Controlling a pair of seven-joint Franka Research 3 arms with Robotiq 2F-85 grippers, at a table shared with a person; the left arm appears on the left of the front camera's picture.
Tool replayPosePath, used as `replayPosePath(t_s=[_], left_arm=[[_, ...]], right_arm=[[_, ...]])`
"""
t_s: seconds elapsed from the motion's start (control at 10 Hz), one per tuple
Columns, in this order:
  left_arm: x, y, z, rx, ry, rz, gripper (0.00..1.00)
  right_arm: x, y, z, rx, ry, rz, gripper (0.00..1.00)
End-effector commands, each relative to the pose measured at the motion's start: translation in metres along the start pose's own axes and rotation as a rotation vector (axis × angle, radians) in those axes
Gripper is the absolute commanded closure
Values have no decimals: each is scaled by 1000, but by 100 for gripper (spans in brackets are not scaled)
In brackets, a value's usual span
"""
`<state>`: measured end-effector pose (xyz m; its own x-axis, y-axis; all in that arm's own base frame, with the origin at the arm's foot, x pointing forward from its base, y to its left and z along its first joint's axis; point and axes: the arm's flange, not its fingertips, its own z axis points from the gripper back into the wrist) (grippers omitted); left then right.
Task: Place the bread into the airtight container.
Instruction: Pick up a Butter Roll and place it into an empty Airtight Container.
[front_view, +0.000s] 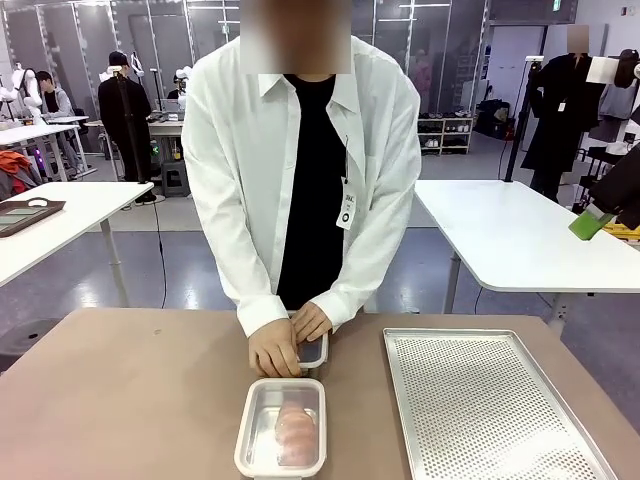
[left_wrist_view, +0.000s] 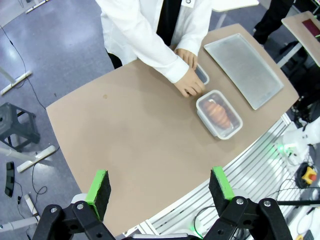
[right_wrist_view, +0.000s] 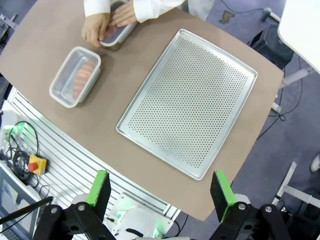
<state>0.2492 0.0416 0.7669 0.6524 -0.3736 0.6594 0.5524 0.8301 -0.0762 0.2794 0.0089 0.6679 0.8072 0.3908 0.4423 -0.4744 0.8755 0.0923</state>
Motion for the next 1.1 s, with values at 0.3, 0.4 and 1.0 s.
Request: replayPosePath(t_s=[0.3,0.4,1.0], left_arm=[[0,0,1,-7,-1,-18,0],[0,0,1,-7,-1,-18,0],[0,0,1,-7,-1,-18,0]], right_arm=[[-2,1,2,2,4,0,0],[-2,1,2,2,4,0,0],[-2,1,2,2,4,0,0]])
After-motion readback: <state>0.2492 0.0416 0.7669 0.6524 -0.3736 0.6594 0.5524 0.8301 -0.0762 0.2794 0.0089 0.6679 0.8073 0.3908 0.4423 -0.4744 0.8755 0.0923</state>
